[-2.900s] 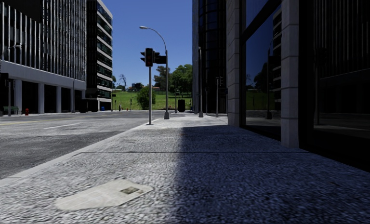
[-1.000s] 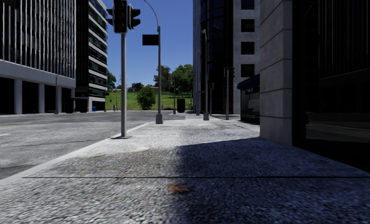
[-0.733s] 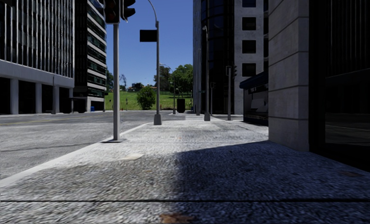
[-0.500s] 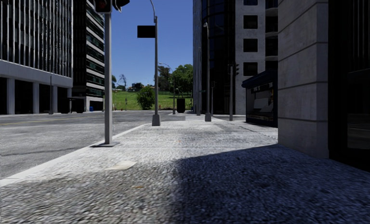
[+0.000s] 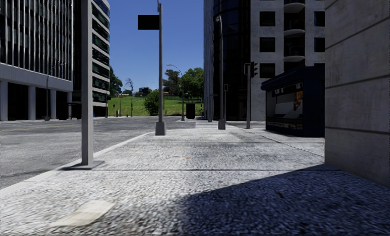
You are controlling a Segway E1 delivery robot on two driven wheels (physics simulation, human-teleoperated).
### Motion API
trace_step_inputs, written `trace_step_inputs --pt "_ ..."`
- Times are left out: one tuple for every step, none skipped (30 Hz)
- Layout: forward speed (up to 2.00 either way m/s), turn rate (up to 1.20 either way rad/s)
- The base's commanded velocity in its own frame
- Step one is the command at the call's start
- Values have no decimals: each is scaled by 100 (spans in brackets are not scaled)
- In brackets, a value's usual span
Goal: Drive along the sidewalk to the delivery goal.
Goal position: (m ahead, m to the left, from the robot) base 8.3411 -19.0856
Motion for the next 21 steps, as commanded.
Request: trace_step_inputs --pt "200 0" --pt "200 0" --pt "200 0" --pt "200 0" --pt "200 0" --pt "200 0" --pt "200 0" --pt "200 0" --pt "200 0" --pt "200 0" --pt "200 0" --pt "200 0" --pt "200 0" --pt "200 0" --pt "200 0" --pt "200 0" --pt "200 0" --pt "200 0" --pt "200 0" --pt "200 0" --pt "200 0"
